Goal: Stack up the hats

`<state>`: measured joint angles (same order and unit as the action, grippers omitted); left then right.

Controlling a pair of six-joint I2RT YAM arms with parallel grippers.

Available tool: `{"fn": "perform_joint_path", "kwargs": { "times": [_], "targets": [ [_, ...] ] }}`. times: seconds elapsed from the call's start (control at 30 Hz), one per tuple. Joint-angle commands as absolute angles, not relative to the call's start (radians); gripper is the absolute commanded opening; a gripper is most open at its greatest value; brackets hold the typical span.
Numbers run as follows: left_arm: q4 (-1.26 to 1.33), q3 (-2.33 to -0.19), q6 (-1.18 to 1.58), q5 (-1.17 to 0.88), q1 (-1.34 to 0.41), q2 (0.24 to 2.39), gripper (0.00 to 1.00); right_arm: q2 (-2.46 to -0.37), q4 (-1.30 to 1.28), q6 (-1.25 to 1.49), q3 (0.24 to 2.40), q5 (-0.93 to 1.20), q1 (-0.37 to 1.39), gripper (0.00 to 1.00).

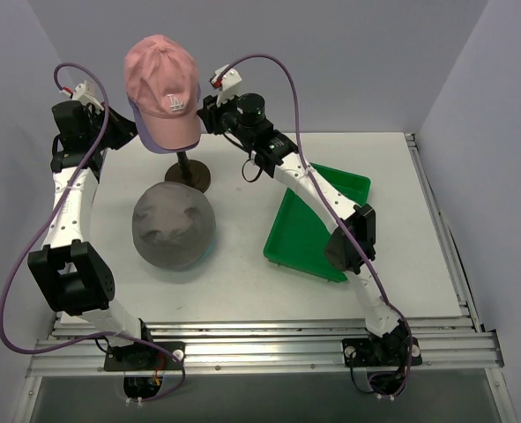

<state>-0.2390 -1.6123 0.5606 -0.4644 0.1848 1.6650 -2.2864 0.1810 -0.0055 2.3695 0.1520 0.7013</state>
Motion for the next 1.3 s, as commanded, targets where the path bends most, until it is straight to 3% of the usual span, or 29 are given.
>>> {"fn": "perform_joint_path", "kwargs": {
  "times": [0.0, 1.27],
  "targets": [
    [-0.181, -1.649, 0.560, -0.495, 0.172, 1.666, 0.04, -2.289, 0.236, -0.017, 2.399, 0.147, 0.713, 0.31],
    [-0.181, -1.666, 0.555, -0.469, 0.126, 1.694, 0.04, -2.215, 0.247, -0.066, 2.353, 0.149, 0.815, 0.30]
  ]
}}
